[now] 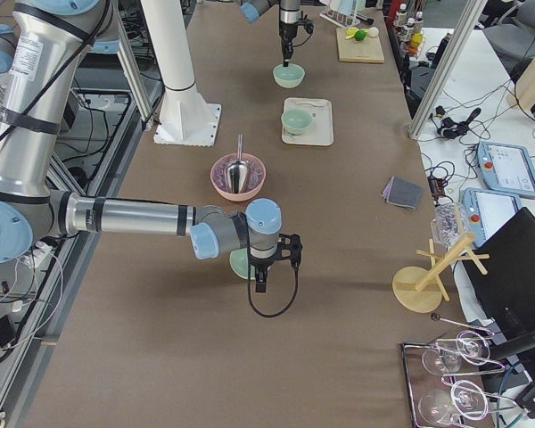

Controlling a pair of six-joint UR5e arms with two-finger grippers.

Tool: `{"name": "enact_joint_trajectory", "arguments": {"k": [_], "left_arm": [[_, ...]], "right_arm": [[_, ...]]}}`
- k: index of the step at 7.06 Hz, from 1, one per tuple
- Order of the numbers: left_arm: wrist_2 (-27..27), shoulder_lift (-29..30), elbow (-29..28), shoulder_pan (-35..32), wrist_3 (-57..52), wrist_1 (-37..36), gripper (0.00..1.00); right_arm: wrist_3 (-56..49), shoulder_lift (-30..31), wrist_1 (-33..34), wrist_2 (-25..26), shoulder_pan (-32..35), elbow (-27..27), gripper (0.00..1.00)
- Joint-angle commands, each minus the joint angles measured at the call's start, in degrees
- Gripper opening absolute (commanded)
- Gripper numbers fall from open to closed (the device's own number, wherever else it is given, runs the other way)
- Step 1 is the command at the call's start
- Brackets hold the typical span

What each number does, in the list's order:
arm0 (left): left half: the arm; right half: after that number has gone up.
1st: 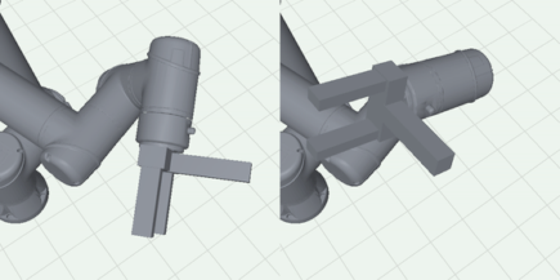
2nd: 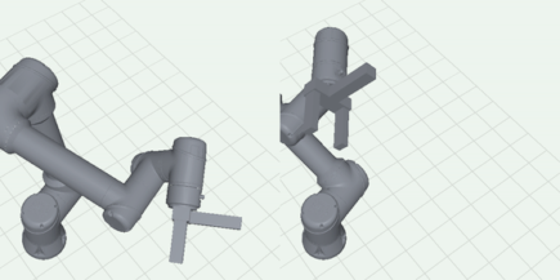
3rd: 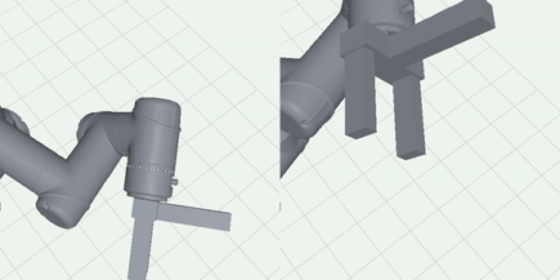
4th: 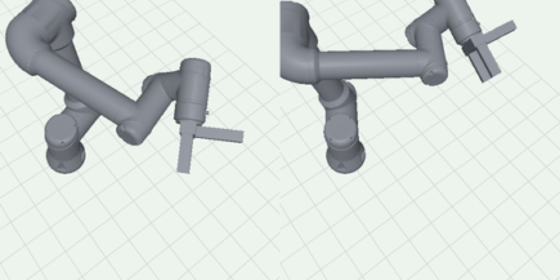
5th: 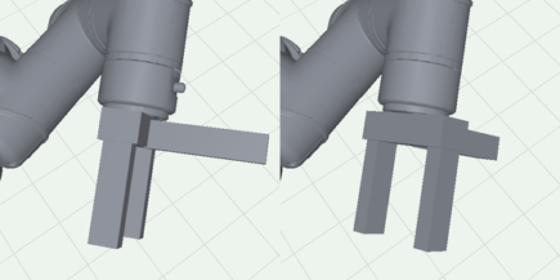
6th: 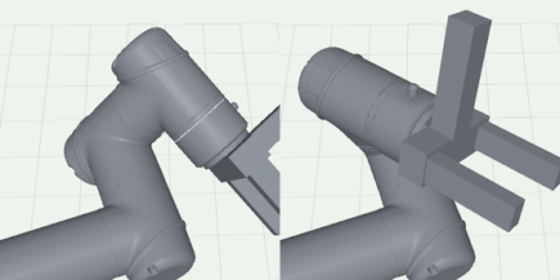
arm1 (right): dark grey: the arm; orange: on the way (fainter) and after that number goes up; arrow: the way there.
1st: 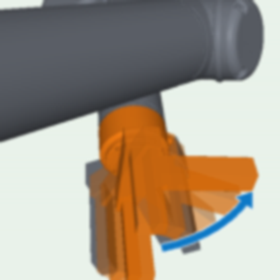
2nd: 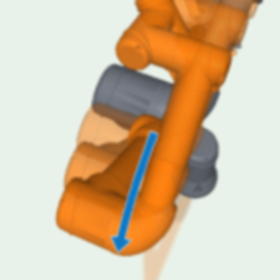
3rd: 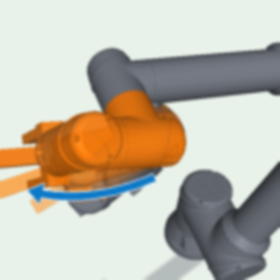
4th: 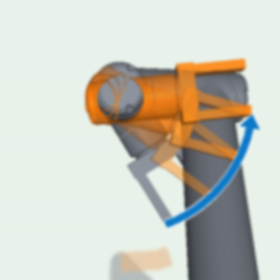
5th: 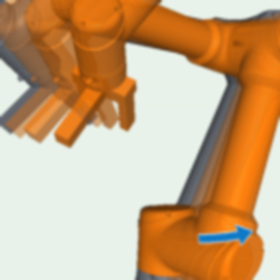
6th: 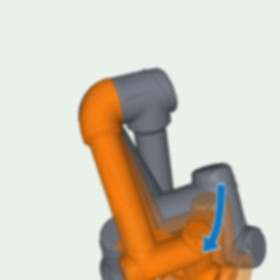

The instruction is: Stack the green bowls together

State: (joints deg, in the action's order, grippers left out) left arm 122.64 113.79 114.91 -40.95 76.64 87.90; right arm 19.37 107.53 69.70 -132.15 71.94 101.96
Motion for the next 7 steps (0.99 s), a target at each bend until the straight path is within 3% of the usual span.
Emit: {"name": "enact_joint_trajectory", "arguments": {"k": [1, 5, 7], "left_arm": [[-0.03, 0.12, -0.13, -0.18, 0.00, -0.01, 0.00], [0.23, 0.11, -0.04, -0.71, -0.18, -0.01, 0.00], [0.32, 0.11, 0.05, -0.80, -0.18, -0.01, 0.00]], "right_arm": [[1.02, -0.04, -1.32, 1.37, -4.15, -0.01, 0.98], [1.02, -0.39, -1.59, 1.46, -7.42, -0.89, 0.92], [0.93, -0.39, -1.59, 1.46, -7.69, -1.50, 0.69]]}}
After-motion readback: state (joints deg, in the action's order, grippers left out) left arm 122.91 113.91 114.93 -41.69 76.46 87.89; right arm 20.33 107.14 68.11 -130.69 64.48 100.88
